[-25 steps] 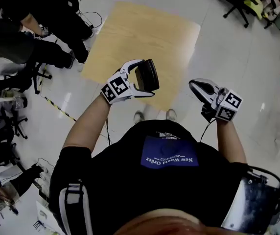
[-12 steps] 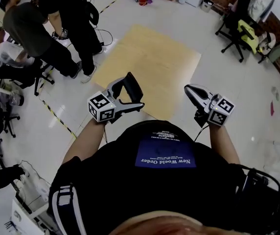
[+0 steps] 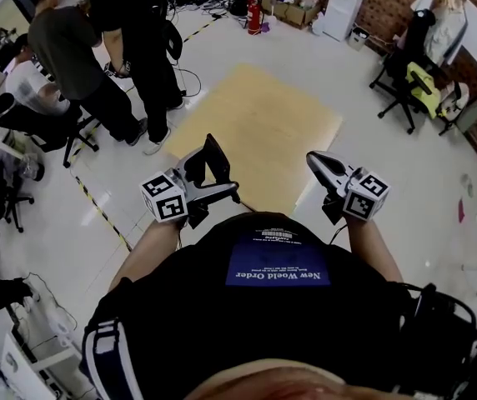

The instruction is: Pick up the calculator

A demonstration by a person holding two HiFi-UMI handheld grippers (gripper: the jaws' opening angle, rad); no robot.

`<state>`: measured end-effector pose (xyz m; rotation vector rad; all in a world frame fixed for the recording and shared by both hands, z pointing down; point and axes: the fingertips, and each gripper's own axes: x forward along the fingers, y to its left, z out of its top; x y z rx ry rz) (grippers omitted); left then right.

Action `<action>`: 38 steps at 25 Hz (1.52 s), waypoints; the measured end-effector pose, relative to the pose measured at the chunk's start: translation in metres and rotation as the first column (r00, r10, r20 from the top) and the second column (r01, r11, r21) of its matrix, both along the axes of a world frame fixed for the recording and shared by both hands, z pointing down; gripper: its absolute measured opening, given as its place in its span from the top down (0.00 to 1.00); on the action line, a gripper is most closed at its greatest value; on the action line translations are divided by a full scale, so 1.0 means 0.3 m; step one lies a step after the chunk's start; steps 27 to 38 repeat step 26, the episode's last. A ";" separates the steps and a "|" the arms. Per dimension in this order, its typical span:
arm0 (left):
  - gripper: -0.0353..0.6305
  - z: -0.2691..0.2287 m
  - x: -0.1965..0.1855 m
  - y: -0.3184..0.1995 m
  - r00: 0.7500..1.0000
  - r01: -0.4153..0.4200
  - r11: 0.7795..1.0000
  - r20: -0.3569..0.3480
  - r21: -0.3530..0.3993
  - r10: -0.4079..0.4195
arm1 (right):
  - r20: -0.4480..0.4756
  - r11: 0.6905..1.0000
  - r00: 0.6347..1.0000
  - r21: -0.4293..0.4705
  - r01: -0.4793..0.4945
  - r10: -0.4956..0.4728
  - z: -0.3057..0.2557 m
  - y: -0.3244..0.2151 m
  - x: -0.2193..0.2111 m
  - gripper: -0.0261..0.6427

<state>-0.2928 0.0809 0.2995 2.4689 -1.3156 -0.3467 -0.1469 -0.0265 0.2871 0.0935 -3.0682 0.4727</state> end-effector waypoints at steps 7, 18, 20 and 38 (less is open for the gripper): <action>0.06 -0.023 0.023 0.010 1.000 -0.018 1.000 0.018 0.007 0.018 | -0.029 1.000 0.999 0.007 0.012 -0.012 -0.002 0.009 -0.006 0.99; 0.06 -0.056 0.041 0.012 0.999 -0.037 0.999 0.037 0.020 0.037 | -0.039 0.999 0.999 0.036 0.019 -0.017 -0.035 0.018 0.001 0.99; 0.06 -0.059 0.042 0.014 0.999 -0.039 0.999 0.038 0.021 0.038 | -0.042 0.999 0.999 0.040 0.017 -0.016 -0.039 0.019 0.001 0.99; 0.06 -0.053 0.039 0.014 0.999 -0.035 0.999 0.030 0.025 0.034 | -0.038 0.999 0.999 0.048 0.020 -0.018 -0.037 0.020 -0.006 0.99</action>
